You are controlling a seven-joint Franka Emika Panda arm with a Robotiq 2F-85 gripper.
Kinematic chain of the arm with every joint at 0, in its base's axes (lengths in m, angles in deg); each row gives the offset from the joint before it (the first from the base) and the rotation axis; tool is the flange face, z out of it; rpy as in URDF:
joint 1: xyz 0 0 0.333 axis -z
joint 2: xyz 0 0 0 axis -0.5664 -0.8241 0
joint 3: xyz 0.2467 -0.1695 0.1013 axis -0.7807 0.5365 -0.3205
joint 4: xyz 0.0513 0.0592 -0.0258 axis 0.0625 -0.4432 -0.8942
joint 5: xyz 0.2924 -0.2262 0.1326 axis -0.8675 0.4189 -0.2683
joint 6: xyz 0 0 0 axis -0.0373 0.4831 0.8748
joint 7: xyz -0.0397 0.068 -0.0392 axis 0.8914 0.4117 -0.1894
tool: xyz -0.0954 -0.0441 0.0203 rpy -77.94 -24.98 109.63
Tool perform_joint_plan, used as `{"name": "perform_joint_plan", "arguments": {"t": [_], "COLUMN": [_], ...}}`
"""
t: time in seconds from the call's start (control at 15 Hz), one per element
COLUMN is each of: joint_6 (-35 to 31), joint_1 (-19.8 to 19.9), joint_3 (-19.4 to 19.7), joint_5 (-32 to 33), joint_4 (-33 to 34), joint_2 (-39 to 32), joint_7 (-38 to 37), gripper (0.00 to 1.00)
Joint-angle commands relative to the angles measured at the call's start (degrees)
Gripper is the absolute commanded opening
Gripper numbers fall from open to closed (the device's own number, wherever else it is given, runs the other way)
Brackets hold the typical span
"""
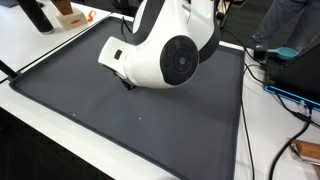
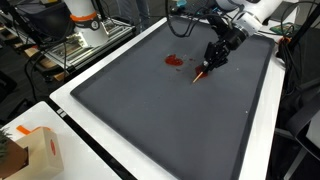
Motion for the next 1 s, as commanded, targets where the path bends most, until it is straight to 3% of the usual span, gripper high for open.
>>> {"name": "perform_joint_plan", "arguments": {"t": [0.0, 0.93], "joint_6": [1.3, -0.7], "joint_1": [0.8, 5.6], "joint_3": [0.0, -2.3], "joint_5": [0.1, -3.6], "joint_4": [3.4, 4.4], "joint_2": [-1.9, 0.8], "joint_7": [3.0, 12.1], "gripper": [0.03, 0.03]}}
